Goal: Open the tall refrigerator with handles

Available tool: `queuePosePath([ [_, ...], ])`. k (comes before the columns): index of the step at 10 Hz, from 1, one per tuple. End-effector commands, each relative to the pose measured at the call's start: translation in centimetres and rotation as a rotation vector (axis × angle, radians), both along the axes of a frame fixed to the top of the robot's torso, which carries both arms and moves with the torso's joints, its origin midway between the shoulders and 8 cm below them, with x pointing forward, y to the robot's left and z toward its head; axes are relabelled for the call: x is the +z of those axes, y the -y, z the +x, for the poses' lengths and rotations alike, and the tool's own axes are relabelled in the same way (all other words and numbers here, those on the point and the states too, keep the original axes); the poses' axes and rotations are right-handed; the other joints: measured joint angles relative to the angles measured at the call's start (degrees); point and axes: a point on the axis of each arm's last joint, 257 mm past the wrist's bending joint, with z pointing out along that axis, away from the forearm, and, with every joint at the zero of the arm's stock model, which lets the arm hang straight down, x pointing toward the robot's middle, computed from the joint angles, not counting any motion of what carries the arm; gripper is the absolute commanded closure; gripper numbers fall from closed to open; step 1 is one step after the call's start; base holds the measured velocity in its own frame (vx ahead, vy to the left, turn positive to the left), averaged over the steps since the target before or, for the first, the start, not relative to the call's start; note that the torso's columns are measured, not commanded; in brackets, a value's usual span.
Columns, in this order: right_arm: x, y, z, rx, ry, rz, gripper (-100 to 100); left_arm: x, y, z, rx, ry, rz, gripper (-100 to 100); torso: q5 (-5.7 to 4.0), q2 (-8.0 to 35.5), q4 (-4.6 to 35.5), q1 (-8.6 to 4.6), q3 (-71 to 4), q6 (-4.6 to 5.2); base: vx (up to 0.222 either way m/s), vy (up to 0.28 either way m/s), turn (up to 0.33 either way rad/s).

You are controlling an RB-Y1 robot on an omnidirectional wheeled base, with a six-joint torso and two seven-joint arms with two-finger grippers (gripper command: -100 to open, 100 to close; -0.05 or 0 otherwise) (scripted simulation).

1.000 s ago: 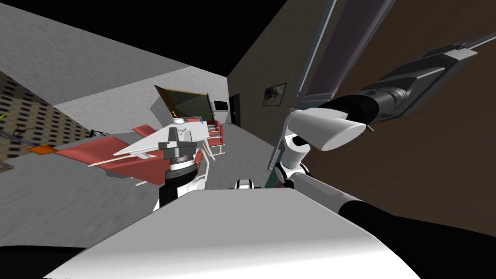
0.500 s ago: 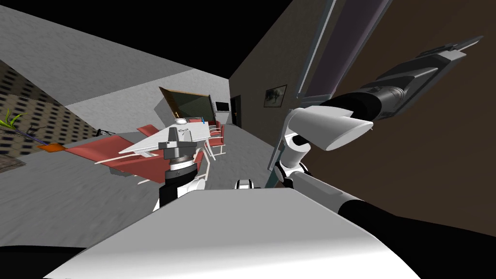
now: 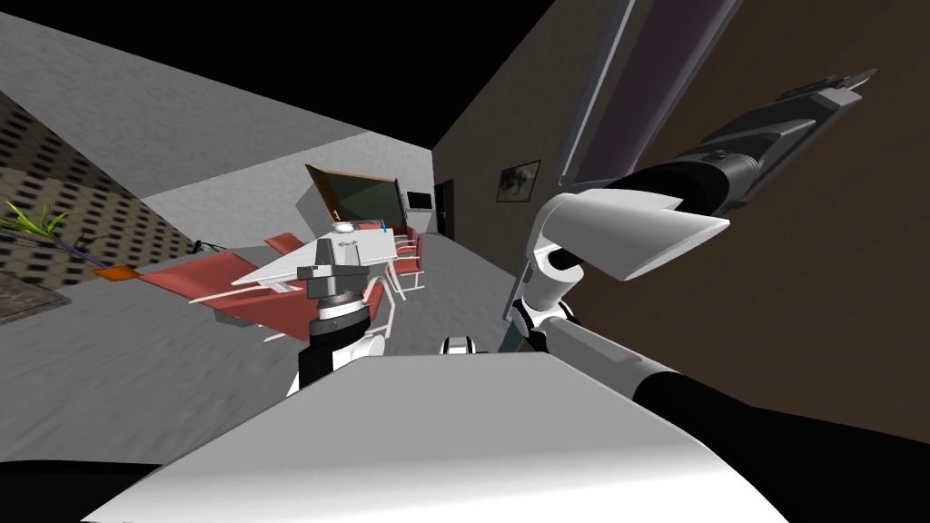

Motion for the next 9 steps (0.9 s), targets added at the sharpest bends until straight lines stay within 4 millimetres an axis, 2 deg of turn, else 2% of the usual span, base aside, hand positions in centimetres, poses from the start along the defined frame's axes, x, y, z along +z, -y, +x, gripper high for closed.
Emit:
queuePosePath([
  [1,-0.1,-0.7,1.6,0.056,-0.016,0.001,-100,0.0,0.0,0.0,0.000,0.000,0.000,0,-0.04,-0.1,0.0,-0.03,0.0,0.01,-0.004,-0.009,-0.007],
  [9,-2.5,-2.3,3.4,0.245,-0.004,0.151,-100,0.0,0.0,0.0,0.000,0.000,0.000,0,-0.59,0.2,-0.1,-0.38,0.5,0.37,0.006,-0.009,0.060],
])
